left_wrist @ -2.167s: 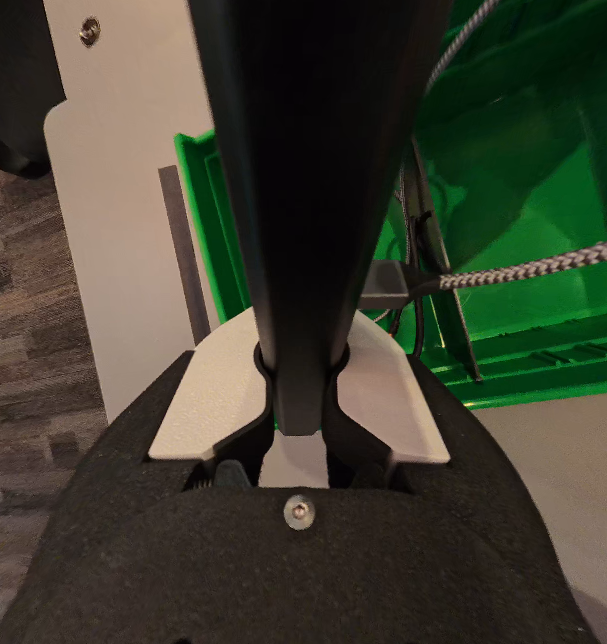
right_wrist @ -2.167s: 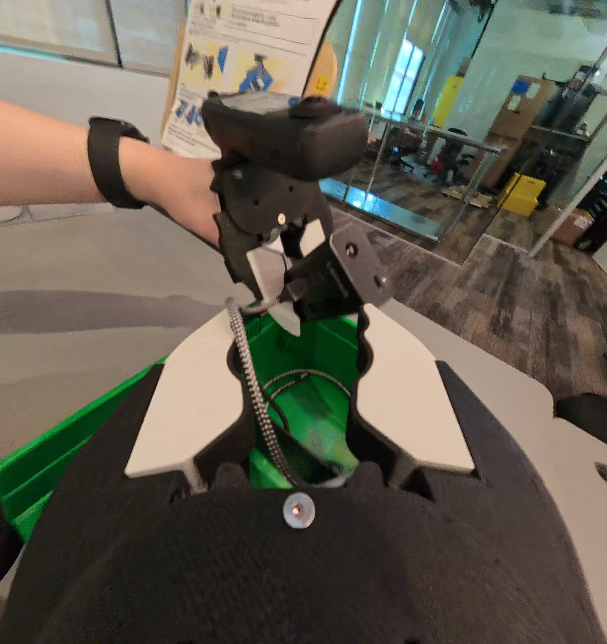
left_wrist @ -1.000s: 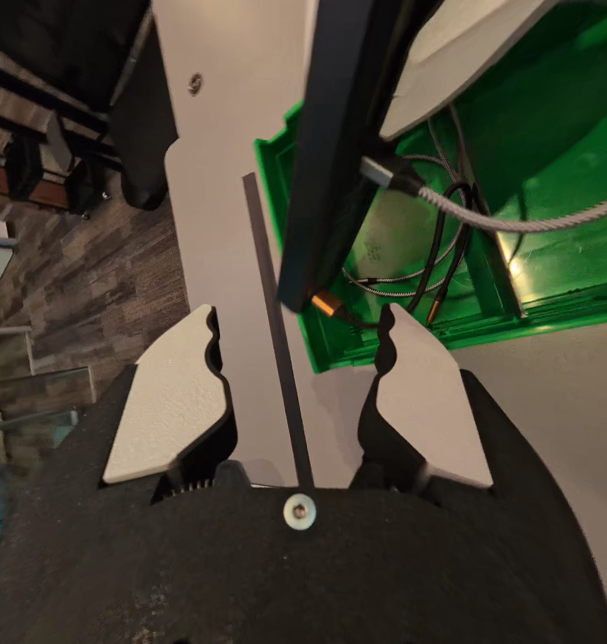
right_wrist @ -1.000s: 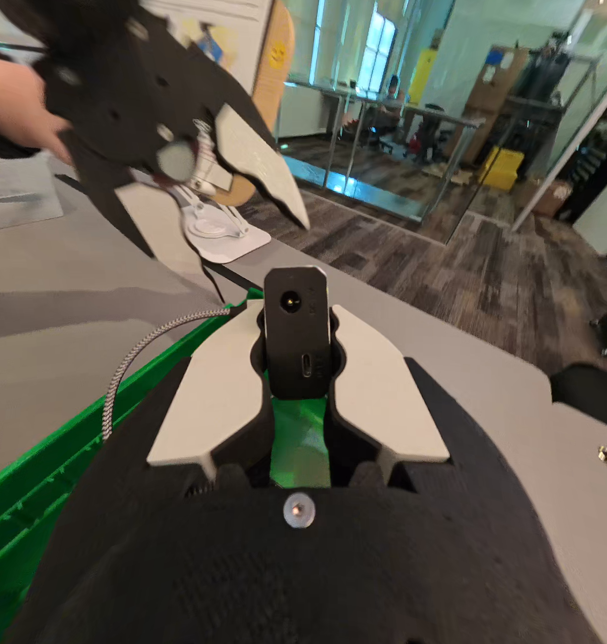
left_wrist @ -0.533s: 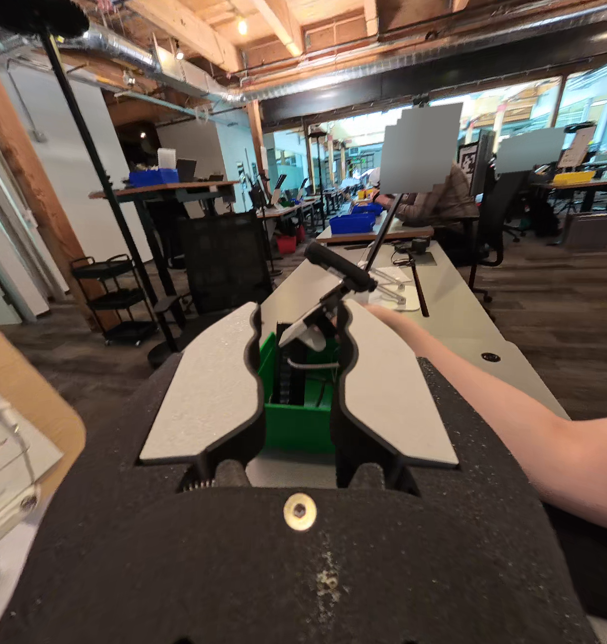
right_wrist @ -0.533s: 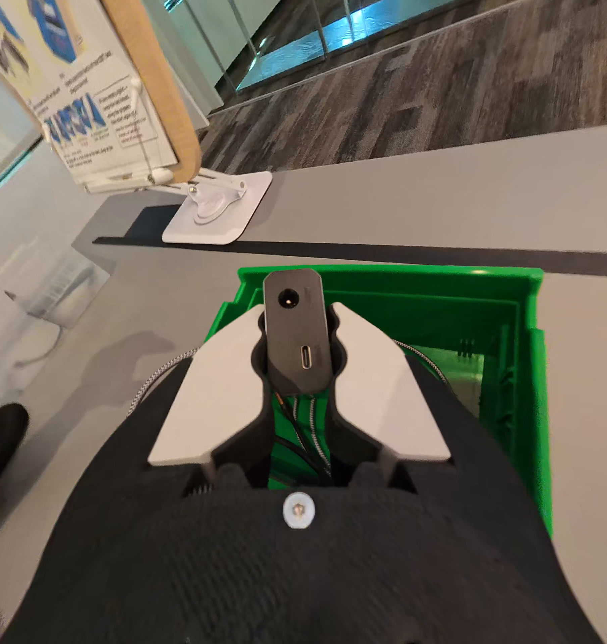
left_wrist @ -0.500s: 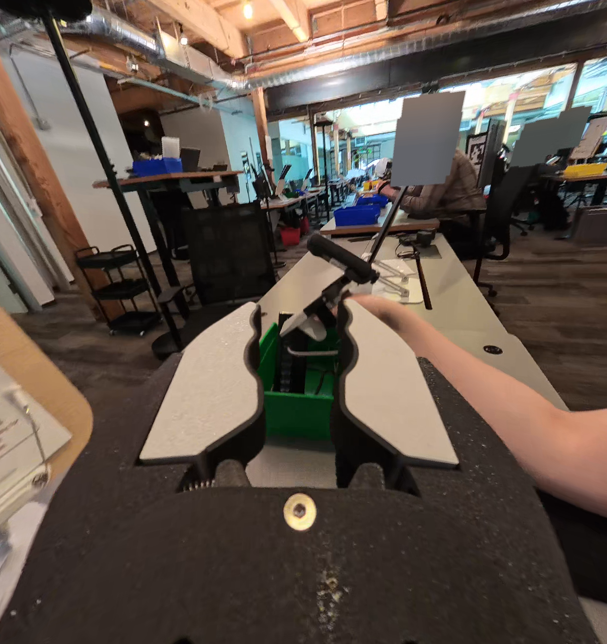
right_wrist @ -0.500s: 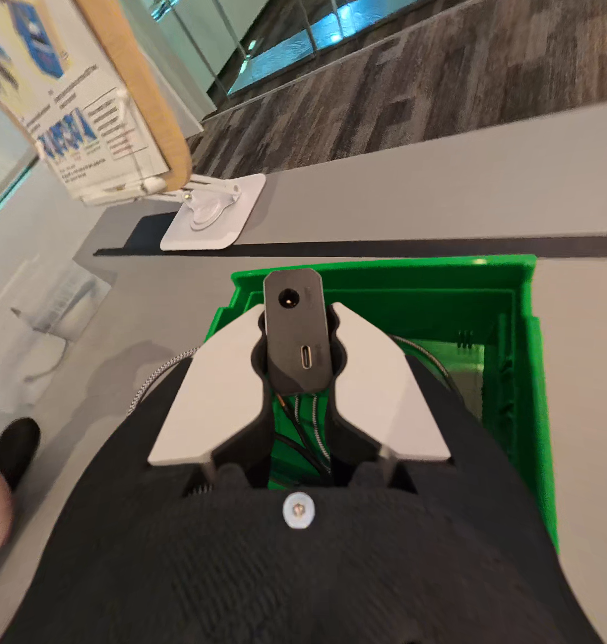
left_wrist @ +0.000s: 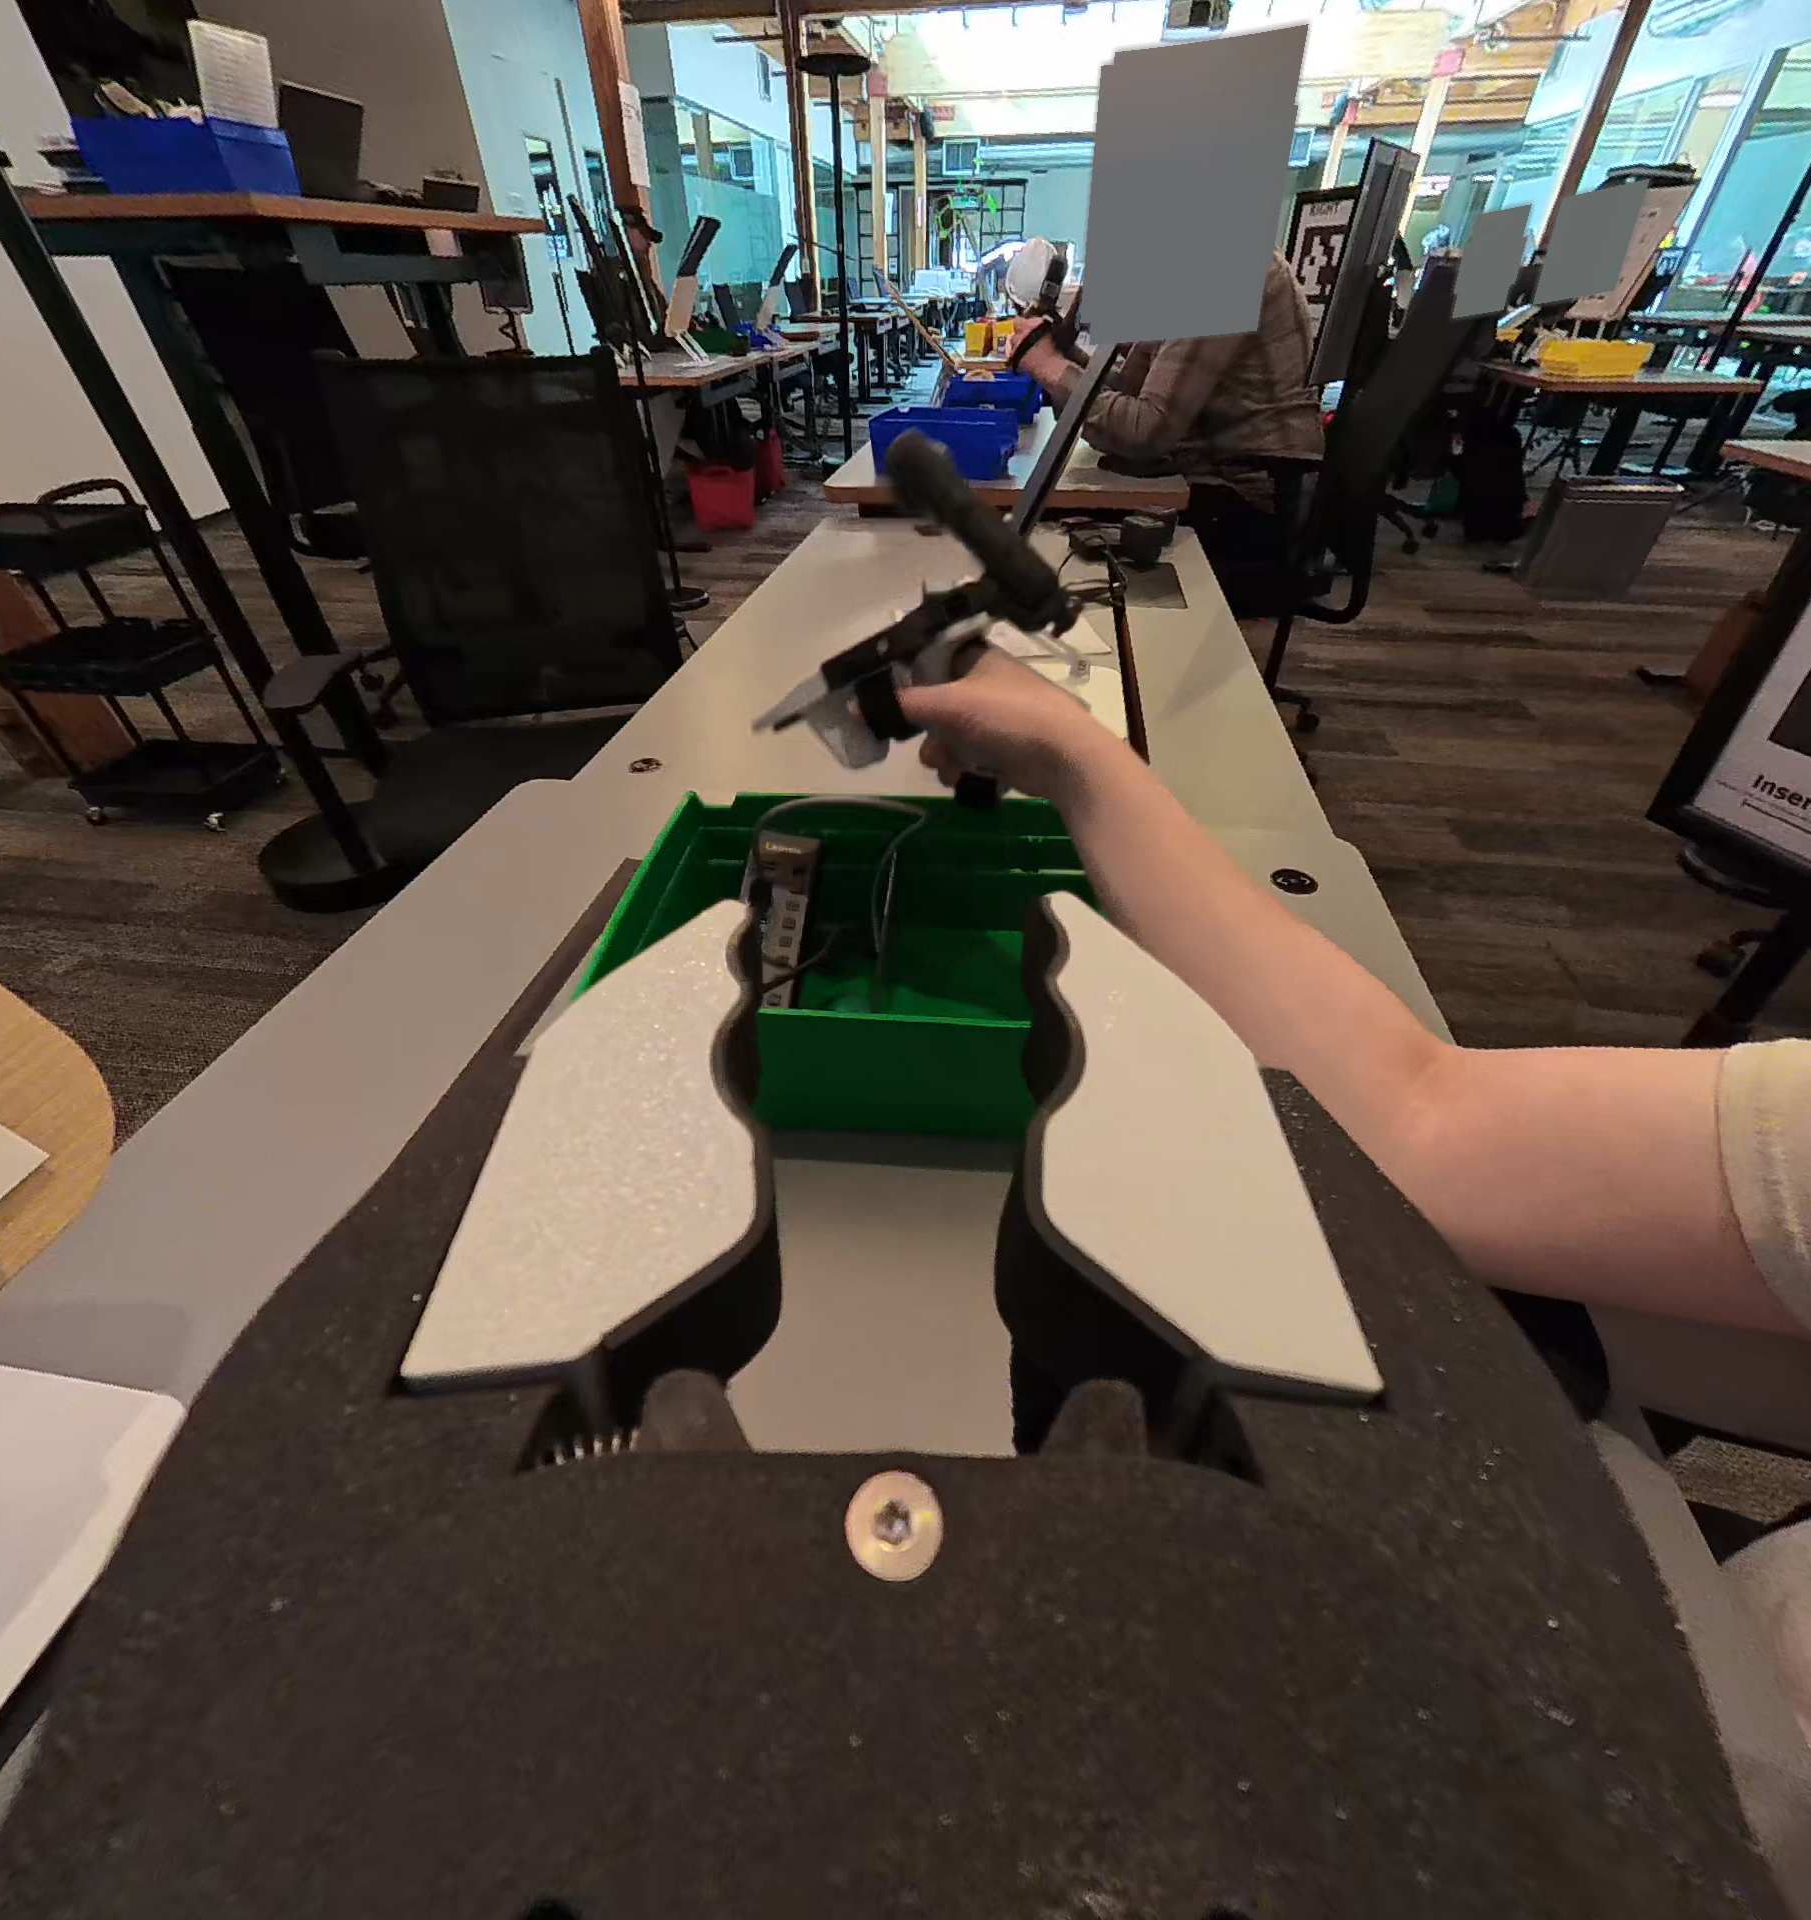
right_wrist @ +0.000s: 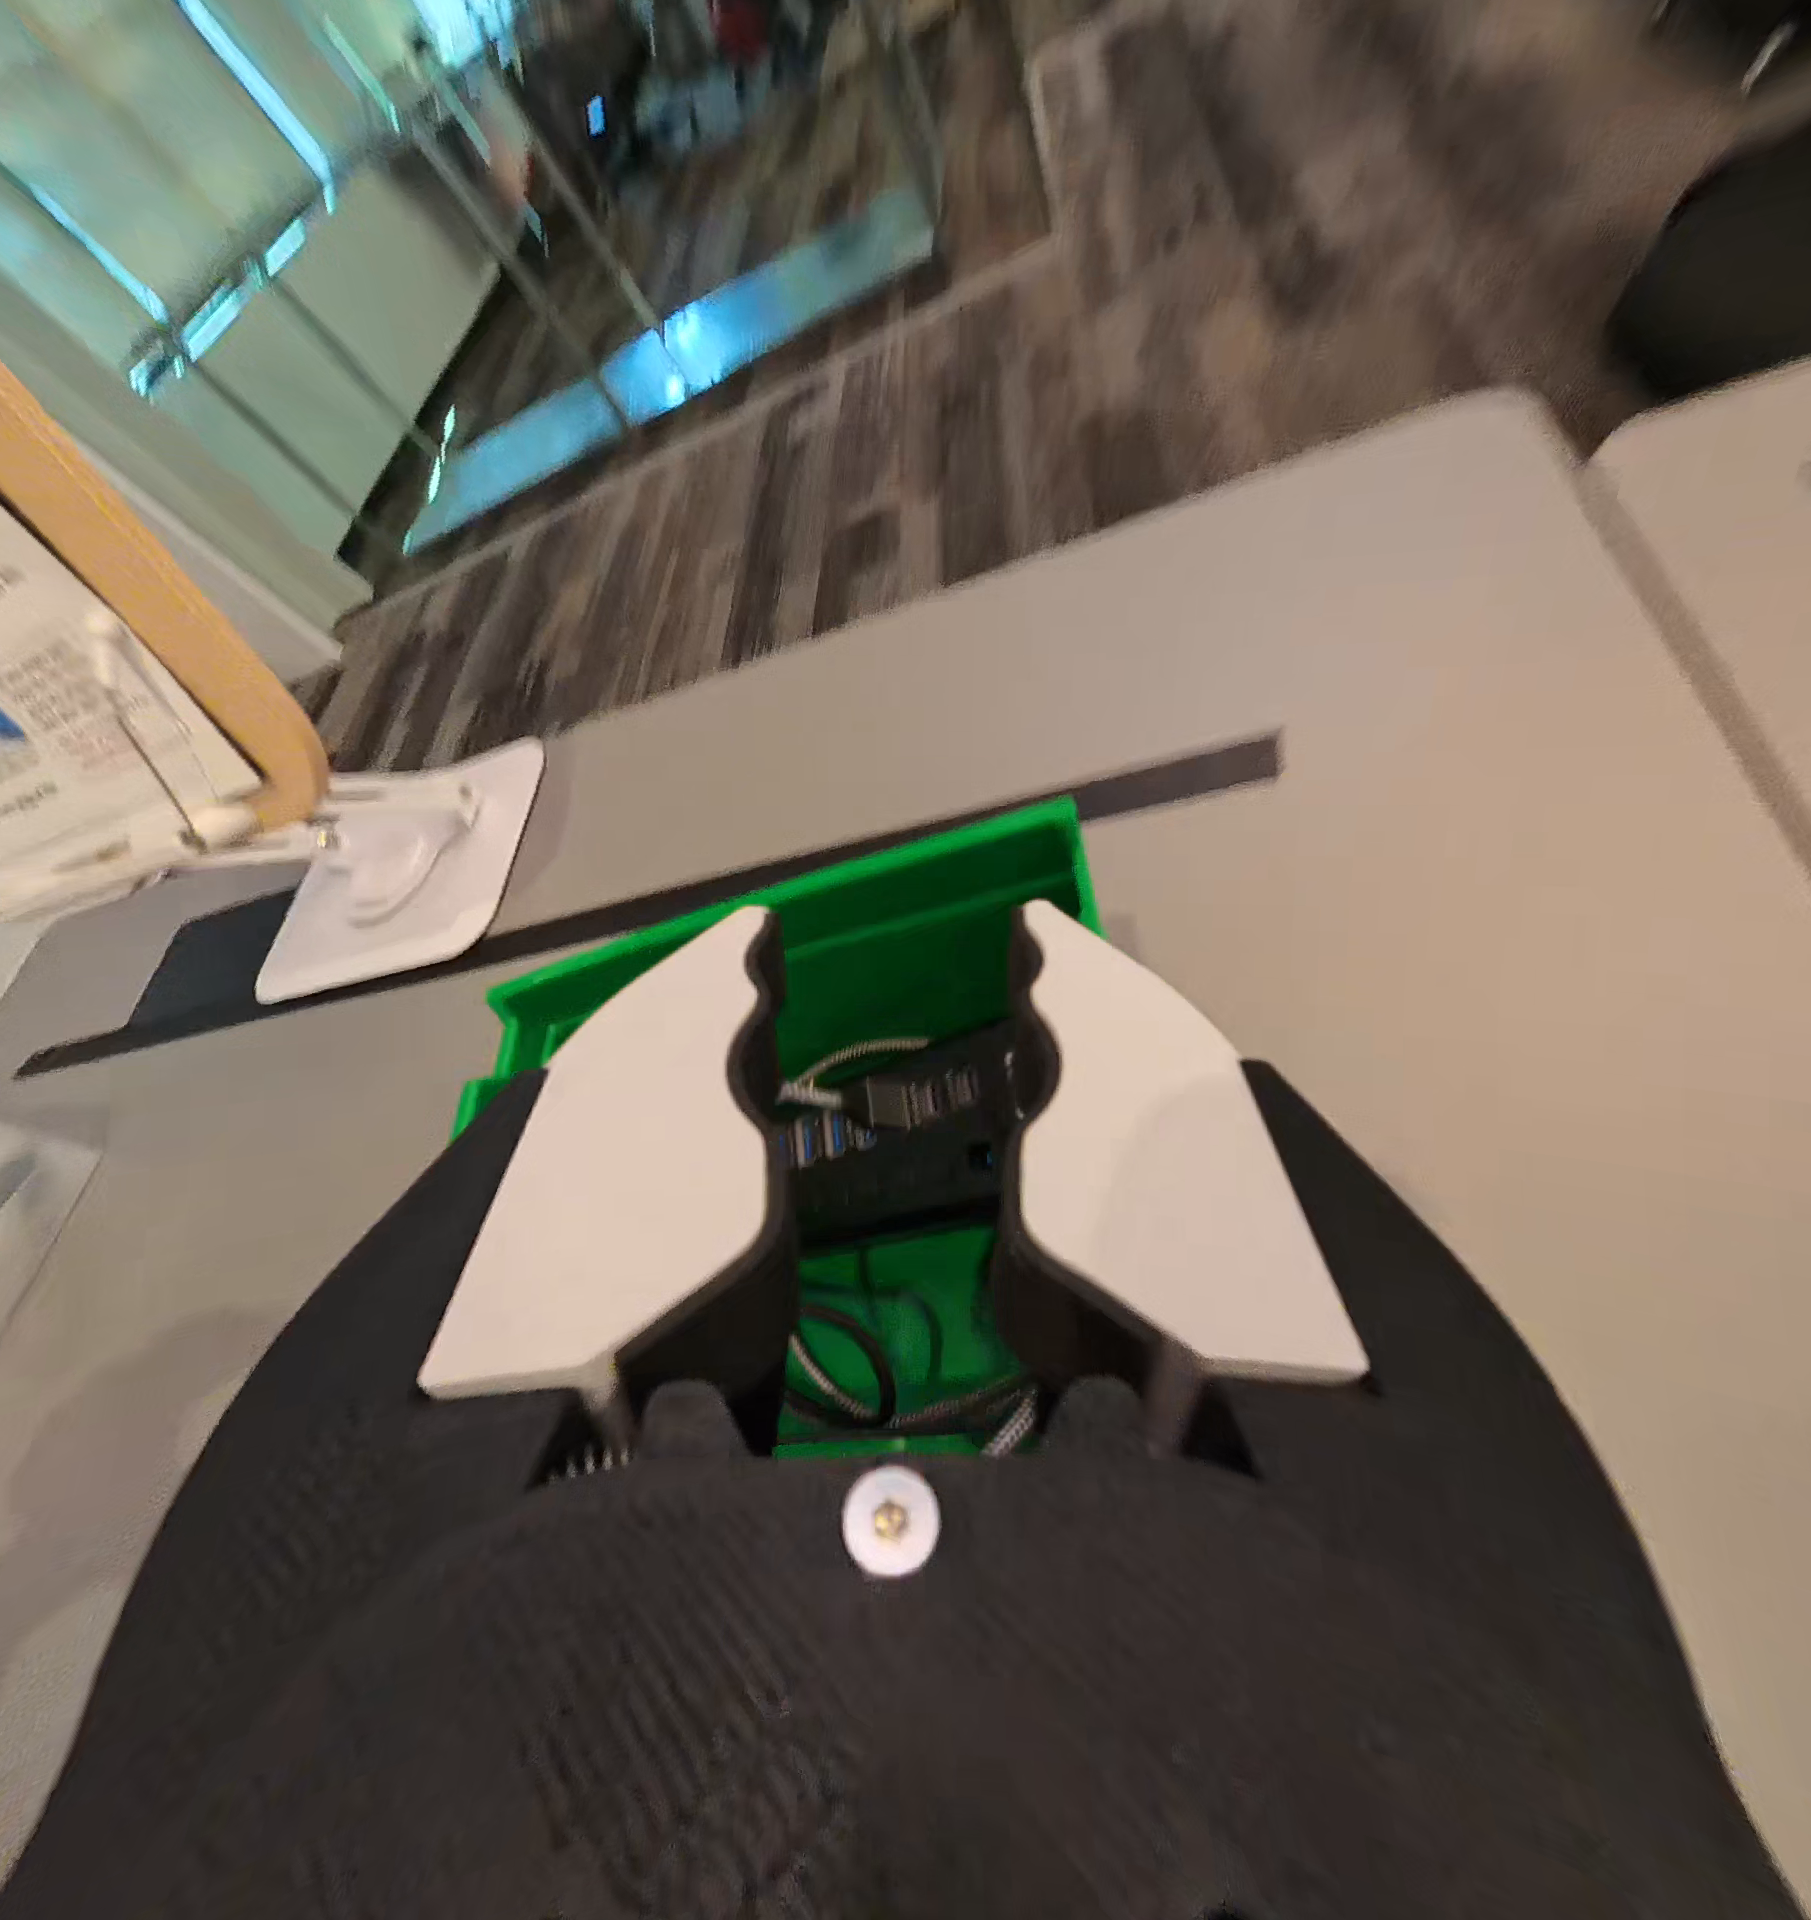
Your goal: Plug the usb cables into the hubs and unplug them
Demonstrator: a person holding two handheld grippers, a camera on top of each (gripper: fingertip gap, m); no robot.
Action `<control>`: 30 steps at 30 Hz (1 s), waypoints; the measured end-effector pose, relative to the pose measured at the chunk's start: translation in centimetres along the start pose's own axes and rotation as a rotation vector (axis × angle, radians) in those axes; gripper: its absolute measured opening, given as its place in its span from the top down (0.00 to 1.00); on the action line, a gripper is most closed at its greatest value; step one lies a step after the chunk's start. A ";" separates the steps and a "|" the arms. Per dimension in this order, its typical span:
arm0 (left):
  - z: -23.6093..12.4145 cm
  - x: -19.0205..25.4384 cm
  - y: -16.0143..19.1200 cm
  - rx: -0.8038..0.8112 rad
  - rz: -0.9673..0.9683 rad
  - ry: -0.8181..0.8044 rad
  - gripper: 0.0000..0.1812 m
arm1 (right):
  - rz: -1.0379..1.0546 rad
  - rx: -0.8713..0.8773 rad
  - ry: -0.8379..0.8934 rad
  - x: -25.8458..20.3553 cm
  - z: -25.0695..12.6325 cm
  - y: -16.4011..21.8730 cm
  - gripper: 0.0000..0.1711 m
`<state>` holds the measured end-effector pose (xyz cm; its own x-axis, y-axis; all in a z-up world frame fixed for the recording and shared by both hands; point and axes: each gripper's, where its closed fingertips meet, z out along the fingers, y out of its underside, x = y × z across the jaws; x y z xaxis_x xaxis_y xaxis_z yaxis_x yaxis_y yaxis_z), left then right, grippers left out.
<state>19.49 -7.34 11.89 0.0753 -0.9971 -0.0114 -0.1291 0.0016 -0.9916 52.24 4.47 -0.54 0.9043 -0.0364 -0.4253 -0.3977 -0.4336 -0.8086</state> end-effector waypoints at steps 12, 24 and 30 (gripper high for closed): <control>-4.7 -2.9 -0.2 -0.103 -0.071 -0.295 0.66 | -0.185 0.191 0.088 -2.9 -12.1 -3.4 0.78; -18.3 1.8 0.3 -0.188 -0.153 -0.779 0.62 | -0.188 -0.595 0.268 6.9 -8.5 11.8 0.91; -19.3 2.6 -0.6 -0.107 -0.154 -0.745 0.63 | 0.110 -0.572 0.229 7.0 -10.2 12.9 0.96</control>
<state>0.69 -11.42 14.97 0.7414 -0.6711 0.0046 -0.1553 -0.1782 -0.9717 54.98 -10.60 -9.81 0.8984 -0.2727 -0.3444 -0.4016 -0.8274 -0.3926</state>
